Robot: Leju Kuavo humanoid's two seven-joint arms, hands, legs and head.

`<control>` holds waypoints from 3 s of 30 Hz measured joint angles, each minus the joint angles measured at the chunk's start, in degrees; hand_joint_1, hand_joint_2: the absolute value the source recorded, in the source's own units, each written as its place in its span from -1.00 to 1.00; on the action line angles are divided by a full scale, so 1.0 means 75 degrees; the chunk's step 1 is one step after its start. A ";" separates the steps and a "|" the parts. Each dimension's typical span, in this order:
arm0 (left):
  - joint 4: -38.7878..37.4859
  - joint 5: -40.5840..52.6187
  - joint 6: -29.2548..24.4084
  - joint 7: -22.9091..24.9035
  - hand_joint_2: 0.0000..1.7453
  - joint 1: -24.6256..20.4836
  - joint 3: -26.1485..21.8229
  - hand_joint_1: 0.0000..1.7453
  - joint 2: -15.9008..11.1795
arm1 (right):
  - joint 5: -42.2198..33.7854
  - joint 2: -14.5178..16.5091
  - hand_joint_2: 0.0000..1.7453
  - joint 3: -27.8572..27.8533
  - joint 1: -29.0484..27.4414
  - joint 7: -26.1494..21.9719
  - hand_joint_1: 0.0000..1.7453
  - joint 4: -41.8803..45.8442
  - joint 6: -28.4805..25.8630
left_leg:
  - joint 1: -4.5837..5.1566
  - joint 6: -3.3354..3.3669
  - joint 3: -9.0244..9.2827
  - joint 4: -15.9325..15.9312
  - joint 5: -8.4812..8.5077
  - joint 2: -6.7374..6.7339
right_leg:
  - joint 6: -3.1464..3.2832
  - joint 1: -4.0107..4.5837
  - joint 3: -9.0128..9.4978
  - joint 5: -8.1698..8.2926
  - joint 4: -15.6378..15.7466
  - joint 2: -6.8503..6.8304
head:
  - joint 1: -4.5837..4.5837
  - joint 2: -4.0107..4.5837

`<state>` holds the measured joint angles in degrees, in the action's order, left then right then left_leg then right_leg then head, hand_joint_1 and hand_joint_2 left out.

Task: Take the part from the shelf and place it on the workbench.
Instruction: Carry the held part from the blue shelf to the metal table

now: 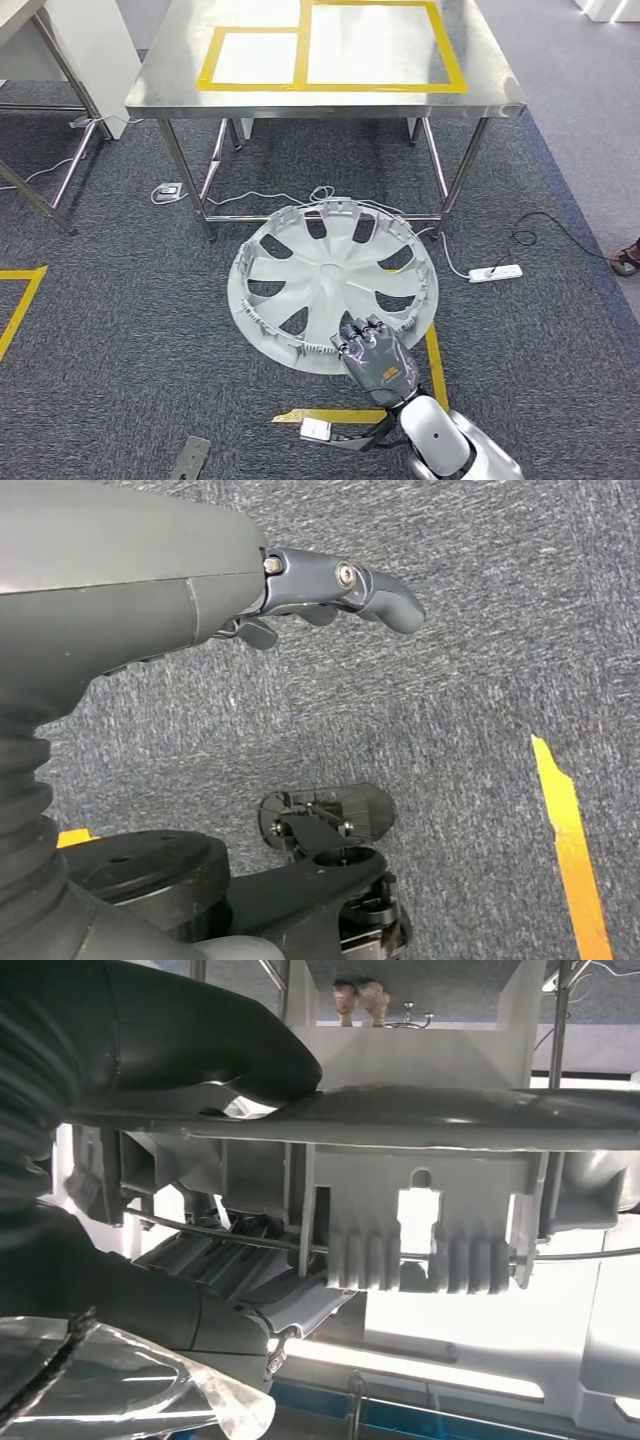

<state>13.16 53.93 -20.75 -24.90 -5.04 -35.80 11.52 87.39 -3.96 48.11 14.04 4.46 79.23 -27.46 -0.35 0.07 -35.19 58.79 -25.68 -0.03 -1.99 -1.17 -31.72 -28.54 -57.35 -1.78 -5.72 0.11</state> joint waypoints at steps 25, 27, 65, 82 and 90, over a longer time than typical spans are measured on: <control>0.0000 0.0029 -0.0060 -0.0003 1.00 -0.0015 0.0000 -1.00 -0.0003 | -0.0179 0.0011 1.00 0.0004 -0.0015 -0.0083 0.76 0.0021 0.0028 | -0.0055 0.0303 0.0319 -0.0487 0.0185 0.0106 | -0.0163 -0.0019 -0.0098 -0.0244 -0.0276 0.0088 | 0.0050 0.0000; 0.0000 0.0034 -0.0060 -0.0003 1.00 -0.0034 0.0000 -1.00 0.0002 | -0.0178 0.0007 1.00 0.0006 -0.0012 -0.0098 0.76 0.0020 0.0031 | -0.0049 0.0317 0.0355 -0.0534 0.0207 0.0197 | -0.0167 -0.0027 -0.0593 -0.0706 -0.1278 0.0199 | 0.0087 0.0000; 0.0000 0.0060 -0.0040 -0.0003 1.00 0.0004 0.0000 -1.00 0.0015 | -0.0192 -0.0009 1.00 0.0026 -0.0026 -0.0033 0.76 -0.0023 0.0068 | 0.0063 0.0061 -0.0087 0.0024 0.0062 0.0061 | 0.0001 0.0010 0.0076 -0.0122 -0.0036 0.0137 | 0.0110 0.0000; 0.0000 0.0063 -0.0047 -0.0003 1.00 -0.0021 -0.0003 -1.00 0.0050 | -0.0421 -0.0017 1.00 0.0017 -0.0122 -0.0038 0.76 0.0012 0.0060 | -0.0051 0.0145 0.0181 -0.0205 0.0052 0.0025 | -0.0316 -0.0096 -0.0554 -0.0023 -0.0724 0.0128 | 0.0159 0.0000; 0.0000 0.0071 -0.0043 -0.0003 1.00 -0.0027 -0.0003 -1.00 0.0031 | -0.0382 -0.0015 1.00 0.0015 -0.0121 -0.0064 0.76 0.0020 0.0057 | -0.0073 -0.0123 -0.0171 0.0751 -0.0551 0.0005 | 0.0108 -0.0080 -0.0277 0.0054 -0.0284 0.0195 | 0.0147 0.0000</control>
<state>13.16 54.46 -21.07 -24.92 -5.24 -35.82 11.75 84.53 -4.07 48.22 13.14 3.98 79.38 -27.04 -0.90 -0.85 -36.48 64.42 -29.81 0.01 -1.18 -1.78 -33.79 -28.14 -59.48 -0.31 -4.62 0.11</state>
